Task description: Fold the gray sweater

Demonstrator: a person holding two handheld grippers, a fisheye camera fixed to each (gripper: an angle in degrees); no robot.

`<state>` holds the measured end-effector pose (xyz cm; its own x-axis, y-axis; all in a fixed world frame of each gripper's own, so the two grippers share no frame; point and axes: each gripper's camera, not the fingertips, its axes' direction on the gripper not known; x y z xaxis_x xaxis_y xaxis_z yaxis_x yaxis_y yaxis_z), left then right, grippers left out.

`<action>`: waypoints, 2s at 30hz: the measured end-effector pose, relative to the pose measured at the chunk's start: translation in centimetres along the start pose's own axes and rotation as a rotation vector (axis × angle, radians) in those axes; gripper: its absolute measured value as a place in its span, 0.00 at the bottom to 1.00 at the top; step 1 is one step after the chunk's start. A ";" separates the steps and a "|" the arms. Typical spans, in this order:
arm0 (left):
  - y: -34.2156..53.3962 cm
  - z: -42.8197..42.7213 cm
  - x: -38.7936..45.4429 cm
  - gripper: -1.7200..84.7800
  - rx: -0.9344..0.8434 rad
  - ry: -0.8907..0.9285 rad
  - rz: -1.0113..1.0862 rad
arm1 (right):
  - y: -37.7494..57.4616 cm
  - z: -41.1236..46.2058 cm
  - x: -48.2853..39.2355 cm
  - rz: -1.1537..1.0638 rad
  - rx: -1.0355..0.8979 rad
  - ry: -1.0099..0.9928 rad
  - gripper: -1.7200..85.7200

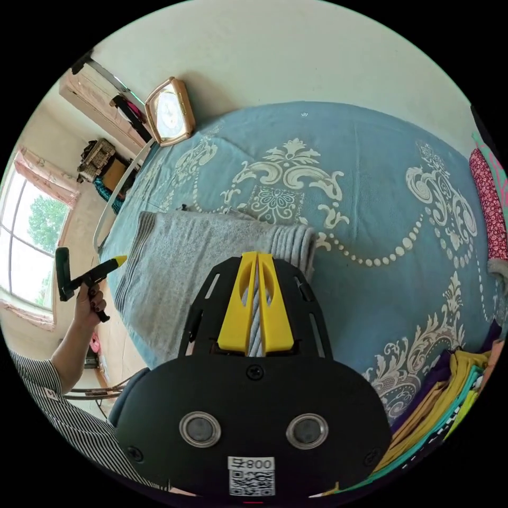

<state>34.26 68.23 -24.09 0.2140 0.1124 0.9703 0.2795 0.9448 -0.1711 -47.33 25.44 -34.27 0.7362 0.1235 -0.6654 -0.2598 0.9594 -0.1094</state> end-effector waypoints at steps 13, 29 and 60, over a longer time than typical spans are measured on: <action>12.8 -1.6 -8.8 0.03 -0.021 0.040 -0.230 | 7.7 -0.4 -6.4 0.053 -0.147 -0.066 0.02; 20.7 1.3 -17.1 0.14 0.038 0.395 -0.483 | 2.9 -4.3 -17.0 -0.056 -0.067 -0.028 0.05; 18.3 -3.3 0.2 0.10 -0.011 0.139 0.009 | -13.1 20.6 -49.3 -0.432 -0.412 0.359 0.10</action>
<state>42.52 84.50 -27.59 0.3444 0.0764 0.9357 0.2866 0.9405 -0.1823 -67.33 11.97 15.18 0.5929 -0.4071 -0.6948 -0.2585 0.7209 -0.6430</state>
